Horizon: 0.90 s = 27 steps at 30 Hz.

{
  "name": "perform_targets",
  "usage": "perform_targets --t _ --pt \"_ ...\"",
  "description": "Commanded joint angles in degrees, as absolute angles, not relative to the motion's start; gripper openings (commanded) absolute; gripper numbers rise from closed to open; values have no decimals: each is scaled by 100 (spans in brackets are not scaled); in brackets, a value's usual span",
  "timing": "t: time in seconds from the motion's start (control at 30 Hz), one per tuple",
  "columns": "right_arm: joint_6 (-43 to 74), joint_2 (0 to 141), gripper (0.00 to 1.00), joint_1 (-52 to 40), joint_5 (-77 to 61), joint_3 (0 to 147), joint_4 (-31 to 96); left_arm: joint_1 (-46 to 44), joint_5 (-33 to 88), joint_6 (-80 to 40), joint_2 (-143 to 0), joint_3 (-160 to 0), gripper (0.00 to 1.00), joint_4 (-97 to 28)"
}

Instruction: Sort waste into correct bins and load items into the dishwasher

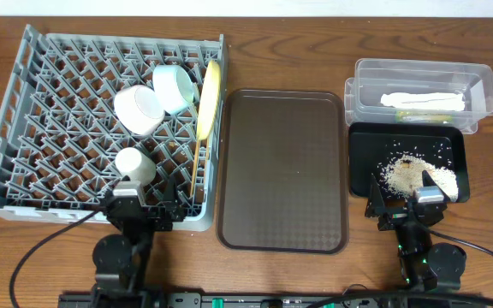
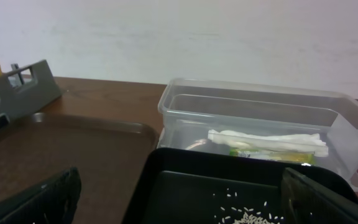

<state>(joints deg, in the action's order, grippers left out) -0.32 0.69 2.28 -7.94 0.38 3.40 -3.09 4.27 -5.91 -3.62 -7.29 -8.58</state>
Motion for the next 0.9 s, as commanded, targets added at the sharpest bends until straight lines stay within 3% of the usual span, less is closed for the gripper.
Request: perform_targets --t 0.0,0.23,0.5,0.87 --pt "-91 34 99 180 -840 32 364 -279 381 -515 -51 -342 96 -353" --pt "-91 34 99 180 -840 32 364 -226 91 -513 -8 -21 96 425" --pt "-91 34 99 180 -840 32 364 -193 34 -427 -8 -21 96 -445" --pt "-91 34 99 180 -840 32 364 -189 16 -303 -10 -21 96 -408"
